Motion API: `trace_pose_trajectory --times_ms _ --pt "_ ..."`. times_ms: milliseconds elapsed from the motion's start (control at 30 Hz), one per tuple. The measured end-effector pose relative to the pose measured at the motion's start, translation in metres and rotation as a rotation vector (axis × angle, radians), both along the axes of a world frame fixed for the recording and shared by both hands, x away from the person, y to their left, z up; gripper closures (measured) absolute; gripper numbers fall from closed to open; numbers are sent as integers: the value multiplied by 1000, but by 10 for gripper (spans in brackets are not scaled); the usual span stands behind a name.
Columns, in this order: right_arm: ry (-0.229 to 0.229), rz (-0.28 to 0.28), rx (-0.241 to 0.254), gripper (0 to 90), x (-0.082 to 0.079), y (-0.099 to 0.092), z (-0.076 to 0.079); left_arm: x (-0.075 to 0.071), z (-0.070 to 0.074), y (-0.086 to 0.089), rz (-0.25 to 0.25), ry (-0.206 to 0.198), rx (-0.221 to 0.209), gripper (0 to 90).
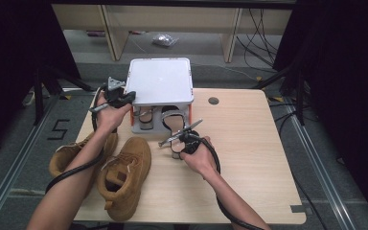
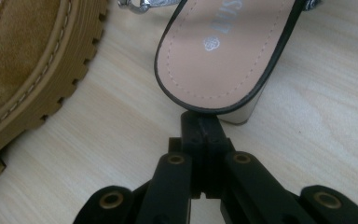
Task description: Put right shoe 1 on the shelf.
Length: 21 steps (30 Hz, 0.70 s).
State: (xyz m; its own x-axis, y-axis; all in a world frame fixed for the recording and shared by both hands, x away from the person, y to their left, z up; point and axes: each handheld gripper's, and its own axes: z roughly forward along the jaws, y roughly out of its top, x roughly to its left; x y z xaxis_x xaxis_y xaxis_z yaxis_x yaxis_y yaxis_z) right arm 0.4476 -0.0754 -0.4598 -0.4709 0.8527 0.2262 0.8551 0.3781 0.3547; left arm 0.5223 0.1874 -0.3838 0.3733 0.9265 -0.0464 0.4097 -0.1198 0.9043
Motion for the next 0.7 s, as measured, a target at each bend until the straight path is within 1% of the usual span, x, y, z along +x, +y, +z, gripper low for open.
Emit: trace_pose_trajectory --times_ms 33,67,100,133,167,200,233,267,333,367,400,433,467,500,533,567,600,633,700 --pt "-12 23 15 900 2 -1 -1 0 0 0 0 0 0 898" --pt "6 -14 8 900 2 2 0 0 0 0 0 0 -1 899" --pt "-16 8 23 900 4 1 -1 0 0 0 1 -1 -2 899" --pt "-52 13 22 900 6 1 -3 0 0 0 1 -2 -2 899" --pt "-37 16 20 900 7 1 -2 0 0 0 0 -2 -2 898" --pt "-6 -26 21 900 7 3 0 0 0 0 0 0 -3 899" --pt "-5 -35 19 900 8 4 0 0 0 0 -1 0 -2 898" --pt "-5 -41 28 900 9 5 0 0 0 0 -1 0 -2 899" --pt "-54 -7 50 900 14 2 -2 0 0 0 -1 -2 -2 899" --pt "-11 -61 36 900 13 5 1 0 0 0 -1 -2 -2 899" --pt "-19 -62 40 900 14 5 1 0 0 0 0 -2 -2 898" --pt "-18 -63 43 900 15 5 2 0 0 0 -1 0 -3 898" --pt "-34 -55 41 900 17 4 1 0 0 0 -2 -1 -5 899" --pt "-24 -73 39 900 19 4 2 0 0 0 -3 -4 -6 899" --pt "-30 -67 51 900 20 4 3 0 -1 0 -4 -5 -7 899" --pt "-40 -71 42 900 23 3 3 0 0 0 -3 1 -2 898" --pt "-32 -88 46 900 24 4 3 0 0 0 -5 -4 -7 899" --pt "-45 -86 50 900 26 4 3 0 0 0 -4 0 -3 899" --pt "-41 -92 47 900 28 5 4 1 0 0 -7 -3 -7 898"
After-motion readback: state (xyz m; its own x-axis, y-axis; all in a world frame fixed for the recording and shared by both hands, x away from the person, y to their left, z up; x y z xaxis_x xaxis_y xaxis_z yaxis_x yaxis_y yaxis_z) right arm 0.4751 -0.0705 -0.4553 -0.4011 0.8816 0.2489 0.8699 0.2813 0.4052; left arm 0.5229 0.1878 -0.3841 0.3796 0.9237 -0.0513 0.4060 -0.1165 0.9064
